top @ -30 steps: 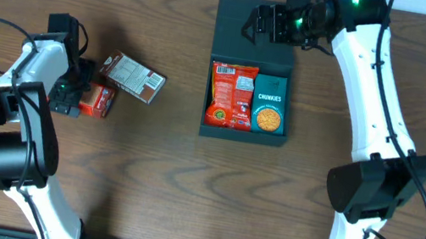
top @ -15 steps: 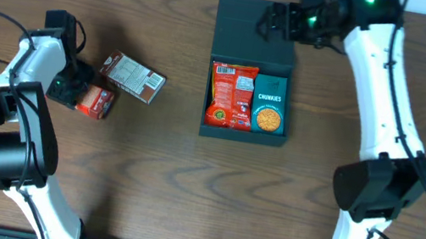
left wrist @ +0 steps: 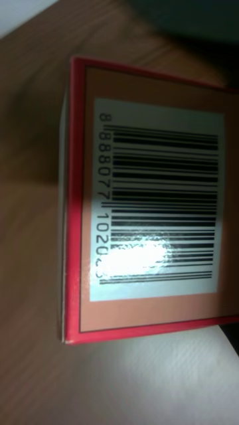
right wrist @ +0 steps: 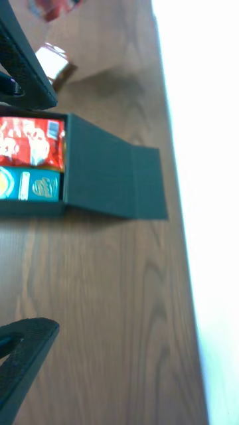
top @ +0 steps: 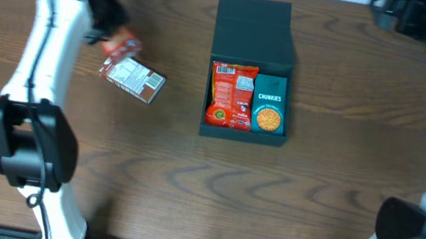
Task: Pack container
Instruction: 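Carry the red-orange carton into the box beside the red bag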
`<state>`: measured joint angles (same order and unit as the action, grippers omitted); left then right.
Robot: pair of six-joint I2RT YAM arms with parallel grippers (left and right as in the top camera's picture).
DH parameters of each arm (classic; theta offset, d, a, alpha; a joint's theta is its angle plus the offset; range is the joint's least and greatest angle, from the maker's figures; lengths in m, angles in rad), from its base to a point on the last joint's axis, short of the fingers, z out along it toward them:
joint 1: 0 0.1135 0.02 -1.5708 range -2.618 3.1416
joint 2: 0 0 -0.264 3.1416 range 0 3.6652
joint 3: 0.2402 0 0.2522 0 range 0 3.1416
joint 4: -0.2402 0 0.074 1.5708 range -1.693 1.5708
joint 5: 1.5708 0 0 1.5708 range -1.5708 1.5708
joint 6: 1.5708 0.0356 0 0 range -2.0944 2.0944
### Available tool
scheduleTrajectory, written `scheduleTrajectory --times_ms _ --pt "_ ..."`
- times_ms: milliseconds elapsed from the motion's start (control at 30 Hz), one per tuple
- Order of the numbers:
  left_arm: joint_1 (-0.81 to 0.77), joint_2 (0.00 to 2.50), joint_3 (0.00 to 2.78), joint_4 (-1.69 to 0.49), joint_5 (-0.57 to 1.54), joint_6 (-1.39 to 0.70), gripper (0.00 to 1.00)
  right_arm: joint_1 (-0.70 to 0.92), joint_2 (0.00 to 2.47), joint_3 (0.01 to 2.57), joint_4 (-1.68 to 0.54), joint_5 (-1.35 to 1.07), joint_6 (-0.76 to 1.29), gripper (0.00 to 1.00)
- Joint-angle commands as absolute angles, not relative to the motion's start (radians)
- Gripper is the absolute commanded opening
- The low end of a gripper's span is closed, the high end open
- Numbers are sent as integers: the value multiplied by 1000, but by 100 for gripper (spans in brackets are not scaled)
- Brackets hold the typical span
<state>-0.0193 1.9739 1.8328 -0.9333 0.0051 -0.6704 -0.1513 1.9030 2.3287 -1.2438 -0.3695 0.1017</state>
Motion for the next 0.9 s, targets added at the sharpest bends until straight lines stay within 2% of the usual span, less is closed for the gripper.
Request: scheduleTrajectory --times_ms 0,200,400,600,867 --pt "-141 1967 1847 -929 27 -591 51 -207 1881 2342 -1266 -369 89 99" --pt "-395 1967 1847 -847 10 -483 52 -303 1876 2342 -1327 -369 79 99" --pt "-563 1985 1846 -777 -43 -471 52 -339 1876 2342 -1402 -369 2 99" --pt "-648 2056 1846 -757 -38 -507 56 -343 1876 2342 -1452 -362 -28 99" --pt "-663 2119 1846 -717 86 -618 54 -345 1876 2342 -1478 -362 -32 99"
